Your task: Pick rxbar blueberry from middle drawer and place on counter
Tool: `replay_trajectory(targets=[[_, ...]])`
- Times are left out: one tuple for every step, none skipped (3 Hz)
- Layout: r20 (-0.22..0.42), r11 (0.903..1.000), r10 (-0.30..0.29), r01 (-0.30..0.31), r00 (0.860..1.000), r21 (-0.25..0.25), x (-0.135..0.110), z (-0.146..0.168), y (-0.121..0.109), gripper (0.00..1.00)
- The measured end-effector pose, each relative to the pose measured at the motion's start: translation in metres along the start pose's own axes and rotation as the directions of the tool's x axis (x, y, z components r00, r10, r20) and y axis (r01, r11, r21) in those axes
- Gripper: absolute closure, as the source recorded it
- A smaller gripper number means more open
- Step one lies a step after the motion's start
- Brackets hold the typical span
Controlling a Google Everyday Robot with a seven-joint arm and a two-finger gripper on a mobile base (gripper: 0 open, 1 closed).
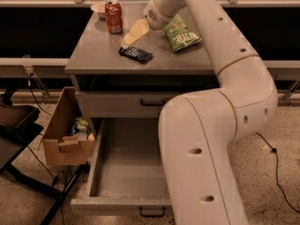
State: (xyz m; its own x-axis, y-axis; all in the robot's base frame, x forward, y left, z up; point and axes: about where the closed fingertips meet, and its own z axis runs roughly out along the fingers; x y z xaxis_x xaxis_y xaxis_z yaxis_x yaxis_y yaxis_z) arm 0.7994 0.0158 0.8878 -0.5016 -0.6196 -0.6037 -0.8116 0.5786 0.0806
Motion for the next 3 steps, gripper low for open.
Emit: replay_trajectory(targets=[[0.093, 0.9973, 0.028, -0.034, 0.995, 0.065, 0.0, -0.061, -0.017, 0.0], [0.24, 0.9723, 0.091, -0.138, 0.967, 0.189, 0.013, -0.164, -0.041, 0.0], [0.455, 0.8726, 0.175, -0.352, 0.873, 0.339, 0.046, -0.304, -0.04, 0.0]])
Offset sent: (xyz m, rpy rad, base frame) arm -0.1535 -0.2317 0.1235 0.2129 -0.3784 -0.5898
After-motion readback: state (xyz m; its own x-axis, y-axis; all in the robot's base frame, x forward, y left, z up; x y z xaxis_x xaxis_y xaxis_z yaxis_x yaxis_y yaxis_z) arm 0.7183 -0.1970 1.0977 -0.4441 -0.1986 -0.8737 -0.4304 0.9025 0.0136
